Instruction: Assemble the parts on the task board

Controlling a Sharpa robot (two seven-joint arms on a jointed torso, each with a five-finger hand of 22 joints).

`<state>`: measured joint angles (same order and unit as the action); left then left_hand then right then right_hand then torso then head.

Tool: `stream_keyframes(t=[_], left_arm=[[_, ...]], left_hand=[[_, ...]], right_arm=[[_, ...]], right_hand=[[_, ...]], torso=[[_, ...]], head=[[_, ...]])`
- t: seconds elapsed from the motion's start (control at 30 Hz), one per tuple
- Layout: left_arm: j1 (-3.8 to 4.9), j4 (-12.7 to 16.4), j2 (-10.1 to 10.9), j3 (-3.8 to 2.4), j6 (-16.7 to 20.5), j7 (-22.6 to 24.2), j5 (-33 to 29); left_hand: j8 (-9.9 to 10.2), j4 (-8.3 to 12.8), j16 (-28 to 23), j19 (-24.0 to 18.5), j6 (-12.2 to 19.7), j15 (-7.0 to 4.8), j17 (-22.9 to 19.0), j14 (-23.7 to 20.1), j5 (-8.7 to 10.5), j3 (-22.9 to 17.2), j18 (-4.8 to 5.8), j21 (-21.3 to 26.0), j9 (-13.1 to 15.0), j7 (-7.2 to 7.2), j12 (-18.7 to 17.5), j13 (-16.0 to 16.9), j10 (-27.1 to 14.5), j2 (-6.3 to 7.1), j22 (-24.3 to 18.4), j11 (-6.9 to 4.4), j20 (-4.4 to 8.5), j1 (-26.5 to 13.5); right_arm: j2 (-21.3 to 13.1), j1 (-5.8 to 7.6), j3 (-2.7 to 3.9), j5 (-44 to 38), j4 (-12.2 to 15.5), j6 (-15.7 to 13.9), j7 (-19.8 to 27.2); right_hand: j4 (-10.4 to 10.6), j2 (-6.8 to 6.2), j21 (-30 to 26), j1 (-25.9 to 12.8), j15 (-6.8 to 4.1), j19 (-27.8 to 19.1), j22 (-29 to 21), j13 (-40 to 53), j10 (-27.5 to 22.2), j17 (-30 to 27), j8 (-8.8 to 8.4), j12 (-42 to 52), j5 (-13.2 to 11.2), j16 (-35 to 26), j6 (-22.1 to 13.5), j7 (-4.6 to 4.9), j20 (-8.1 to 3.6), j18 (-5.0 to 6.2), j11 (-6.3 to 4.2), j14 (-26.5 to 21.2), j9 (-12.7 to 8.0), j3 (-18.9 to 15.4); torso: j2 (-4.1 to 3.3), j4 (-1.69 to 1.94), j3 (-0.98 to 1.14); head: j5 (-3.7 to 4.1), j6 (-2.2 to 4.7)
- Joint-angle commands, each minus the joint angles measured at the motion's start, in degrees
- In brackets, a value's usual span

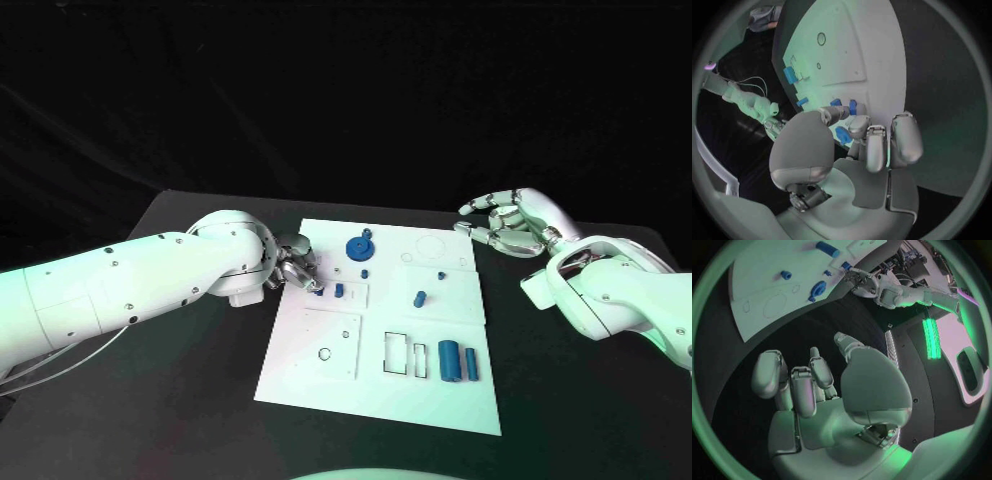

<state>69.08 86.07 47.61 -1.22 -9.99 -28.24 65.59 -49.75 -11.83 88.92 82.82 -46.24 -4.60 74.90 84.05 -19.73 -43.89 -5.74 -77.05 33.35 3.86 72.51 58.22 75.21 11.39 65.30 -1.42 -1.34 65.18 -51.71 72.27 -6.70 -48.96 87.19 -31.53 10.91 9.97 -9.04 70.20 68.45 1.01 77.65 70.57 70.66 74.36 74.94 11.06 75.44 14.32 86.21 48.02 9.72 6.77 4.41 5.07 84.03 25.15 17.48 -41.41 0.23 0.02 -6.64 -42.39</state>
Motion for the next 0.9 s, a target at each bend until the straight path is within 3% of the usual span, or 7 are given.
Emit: stream_keyframes(t=[0.03, 0.37, 0.9], left_arm=[[-0.06, 0.3, -0.2, 0.05, -2.2, -0.2, 0.2], [-0.06, 0.0, -0.6, 0.06, -2.7, -0.2, 0.1], [-0.06, -1.2, -1.6, 0.13, -2.0, -0.3, 0.1]], left_hand=[[-0.3, 10.5, 0.2, 0.4, -1.5, -0.42, 12.7, 5.4, -1.00, -9.8, 1.00, -0.3, -0.1, -0.92, 0.8, 1.2, 0.8, 0.20, 0.1, -0.08, 0.22, -0.9], [-0.5, 9.5, 0.5, 0.5, -2.5, -0.80, 13.3, 5.5, -0.96, -6.8, 1.07, -0.5, -0.4, -1.67, 2.5, 4.2, 2.7, 0.33, 0.5, -0.62, 0.53, -3.4], [0.0, 6.4, 0.6, 0.7, -3.4, -1.21, 13.8, 5.6, -0.30, -1.6, 1.18, -0.7, -1.4, -2.28, 2.6, 4.8, 3.0, -0.06, 1.0, -1.07, 0.93, -5.8]], right_arm=[[0.0, -0.03, 0.00, -0.2, 0.1, 0.7, 0.1], [-0.1, -0.03, 0.00, -0.2, 0.1, 0.6, 0.0], [-0.1, -0.03, 0.00, -0.2, 0.1, 0.6, 0.0]], right_hand=[[0.2, 0.11, -0.1, -0.3, -0.51, 0.0, 0.0, 0.0, -0.1, 3.1, 0.20, -0.1, 0.4, -0.3, 0.1, -0.03, -0.30, 0.79, -0.23, 3.3, 0.1, 0.1], [0.2, 0.11, -0.1, -0.3, -0.51, 0.0, 0.0, 0.0, -0.1, 3.1, 0.20, -0.1, 0.4, -0.3, 0.1, -0.03, -0.30, 0.79, -0.23, 3.3, 0.1, 0.1], [0.2, 0.11, -0.1, -0.3, -0.51, 0.0, 0.0, 0.0, -0.1, 3.1, 0.20, -0.1, 0.4, -0.3, 0.1, -0.03, -0.30, 0.79, -0.23, 3.3, 0.1, 0.1]], torso=[[0.00, -0.02, 0.00], [0.00, 0.01, 0.01], [-0.07, -0.02, 0.03]], head=[[0.05, -0.09], [0.12, -0.20], [0.24, -0.23]])
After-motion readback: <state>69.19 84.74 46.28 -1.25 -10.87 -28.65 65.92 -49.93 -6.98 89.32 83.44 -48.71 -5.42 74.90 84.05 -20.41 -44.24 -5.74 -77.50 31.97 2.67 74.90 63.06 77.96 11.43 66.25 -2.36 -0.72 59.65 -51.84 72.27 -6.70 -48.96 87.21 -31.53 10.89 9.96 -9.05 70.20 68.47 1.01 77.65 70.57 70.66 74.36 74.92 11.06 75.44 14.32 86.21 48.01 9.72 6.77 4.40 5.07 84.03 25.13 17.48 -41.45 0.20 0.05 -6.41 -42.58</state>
